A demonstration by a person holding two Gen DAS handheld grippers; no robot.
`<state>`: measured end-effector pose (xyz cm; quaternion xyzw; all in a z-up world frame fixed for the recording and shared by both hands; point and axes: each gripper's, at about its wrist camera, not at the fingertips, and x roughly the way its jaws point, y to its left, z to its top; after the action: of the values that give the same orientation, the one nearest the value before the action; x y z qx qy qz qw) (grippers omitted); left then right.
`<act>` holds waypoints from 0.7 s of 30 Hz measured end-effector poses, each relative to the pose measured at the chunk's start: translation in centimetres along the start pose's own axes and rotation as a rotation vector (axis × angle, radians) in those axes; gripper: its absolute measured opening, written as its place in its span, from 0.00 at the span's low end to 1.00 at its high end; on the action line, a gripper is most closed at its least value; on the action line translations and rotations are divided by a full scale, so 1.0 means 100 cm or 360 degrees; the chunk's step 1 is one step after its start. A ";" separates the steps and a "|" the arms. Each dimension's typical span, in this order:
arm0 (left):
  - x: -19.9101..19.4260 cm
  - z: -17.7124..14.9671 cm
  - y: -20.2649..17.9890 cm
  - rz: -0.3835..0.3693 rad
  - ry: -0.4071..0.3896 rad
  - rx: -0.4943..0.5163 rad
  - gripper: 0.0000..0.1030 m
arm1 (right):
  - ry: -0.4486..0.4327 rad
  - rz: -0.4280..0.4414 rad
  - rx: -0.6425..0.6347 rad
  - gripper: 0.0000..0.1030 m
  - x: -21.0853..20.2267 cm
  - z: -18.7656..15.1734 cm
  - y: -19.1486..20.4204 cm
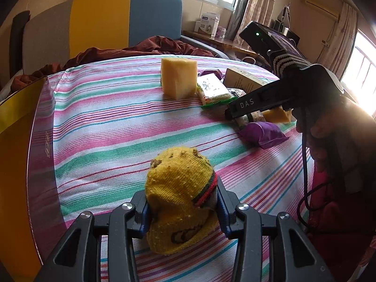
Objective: Organize objects
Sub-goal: 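Grasp the cracker pack with the right tool while the left tool holds the hat, then lower the yellow hat into the tray and open the left tool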
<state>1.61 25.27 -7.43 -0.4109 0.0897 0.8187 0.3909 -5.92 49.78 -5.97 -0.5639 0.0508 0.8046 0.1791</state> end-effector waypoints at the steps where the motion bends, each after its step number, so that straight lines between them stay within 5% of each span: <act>1: 0.000 0.000 -0.001 0.0005 0.0002 0.0010 0.43 | -0.0003 -0.0002 -0.0005 0.46 -0.001 -0.001 -0.001; 10: -0.035 0.001 -0.016 -0.0070 -0.0003 0.0071 0.41 | -0.0037 -0.0013 -0.0042 0.46 -0.001 -0.021 0.010; 14: -0.083 0.009 0.001 -0.0103 -0.0119 0.0018 0.41 | -0.0045 -0.0020 -0.0056 0.46 -0.009 -0.031 0.019; 17: -0.123 0.015 0.041 -0.0003 -0.0233 -0.0091 0.41 | -0.0052 -0.0032 -0.0069 0.46 -0.011 -0.034 0.024; 21: -0.149 0.008 0.115 0.0254 -0.0219 -0.0304 0.41 | -0.0054 -0.0044 -0.0082 0.46 -0.010 -0.031 0.026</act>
<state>-1.77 9.39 2.14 -0.3806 0.0167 0.8783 0.2889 -3.77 46.24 -6.50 -0.5552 0.0190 0.8125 0.1765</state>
